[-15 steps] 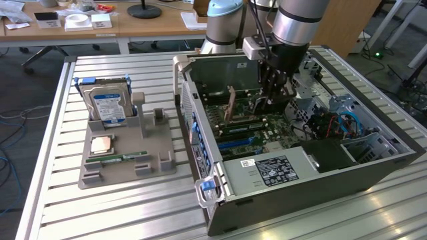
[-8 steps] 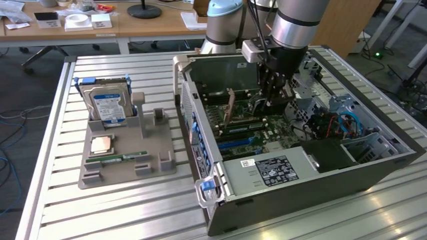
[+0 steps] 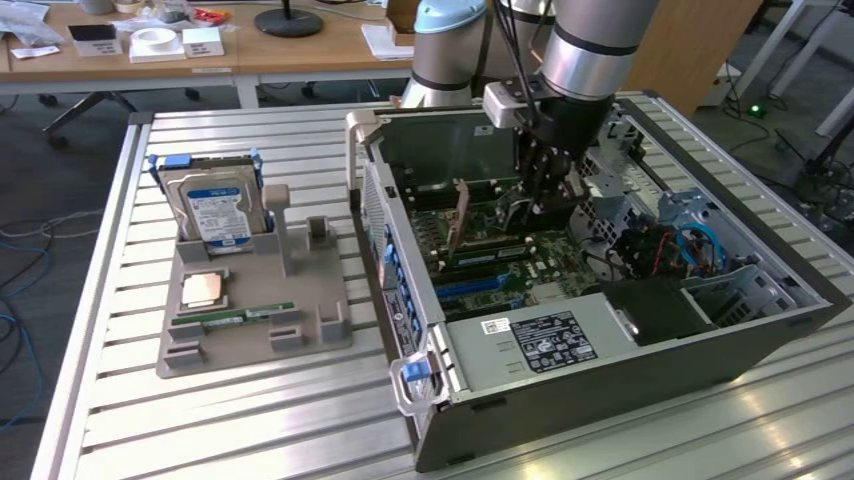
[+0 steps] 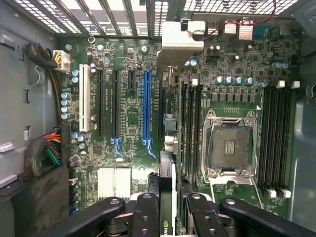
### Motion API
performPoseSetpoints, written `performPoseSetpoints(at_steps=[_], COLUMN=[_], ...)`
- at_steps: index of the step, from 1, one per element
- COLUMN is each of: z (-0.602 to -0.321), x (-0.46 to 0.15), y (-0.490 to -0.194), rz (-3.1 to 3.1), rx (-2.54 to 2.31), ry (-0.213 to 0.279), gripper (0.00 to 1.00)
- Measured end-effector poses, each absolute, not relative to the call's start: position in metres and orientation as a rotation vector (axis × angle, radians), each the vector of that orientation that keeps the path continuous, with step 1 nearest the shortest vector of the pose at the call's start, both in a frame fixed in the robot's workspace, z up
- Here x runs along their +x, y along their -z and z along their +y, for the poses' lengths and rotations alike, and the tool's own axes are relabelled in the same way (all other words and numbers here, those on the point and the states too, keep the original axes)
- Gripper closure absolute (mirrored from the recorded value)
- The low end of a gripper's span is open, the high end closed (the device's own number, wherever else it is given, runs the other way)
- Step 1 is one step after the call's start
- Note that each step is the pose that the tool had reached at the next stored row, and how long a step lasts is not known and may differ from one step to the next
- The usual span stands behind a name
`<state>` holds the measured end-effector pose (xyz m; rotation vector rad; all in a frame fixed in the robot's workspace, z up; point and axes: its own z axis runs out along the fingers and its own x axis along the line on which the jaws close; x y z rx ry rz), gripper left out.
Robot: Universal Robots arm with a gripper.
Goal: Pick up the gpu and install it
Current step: 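Insert the gpu into the slot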
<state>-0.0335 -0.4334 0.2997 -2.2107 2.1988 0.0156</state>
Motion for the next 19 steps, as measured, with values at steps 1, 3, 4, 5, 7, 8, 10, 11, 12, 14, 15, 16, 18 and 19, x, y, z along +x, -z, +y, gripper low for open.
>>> performPoseSetpoints(at_steps=[1, 3, 4, 5, 7, 8, 10, 11, 12, 14, 15, 16, 18, 19], z=[-0.433, -0.433, -0.433, -0.433, -0.433, -0.433, -0.433, -0.433, -0.433, -0.433, -0.433, -0.433, -0.433, -0.433], x=[-0.034, -0.034, -0.034, -0.034, -0.034, -0.034, -0.034, -0.034, -0.034, -0.034, -0.034, -0.034, -0.034, -0.034], y=[-0.299, -0.297, -0.296, -0.296, -0.296, -0.296, -0.294, -0.291, -0.289, -0.289, -0.289, -0.289, -0.289, -0.288], rz=[2.199, 2.199, 2.199, 2.199, 2.199, 2.199, 2.199, 2.199, 2.199, 2.199, 2.199, 2.199, 2.199, 2.199], rx=[-2.211, -2.211, -2.211, -2.211, -2.211, -2.211, -2.210, -2.211, -2.211, -2.211, -2.211, -2.211, -2.211, -2.210], ry=[-0.016, -0.016, -0.016, -0.016, -0.015, -0.015, -0.016, -0.016, -0.016, -0.016, -0.016, -0.016, -0.016, -0.016], gripper=[0.74, 0.74, 0.74, 0.74, 0.74, 0.74, 0.74, 0.74, 0.74, 0.74, 0.74, 0.74, 0.74, 0.74])
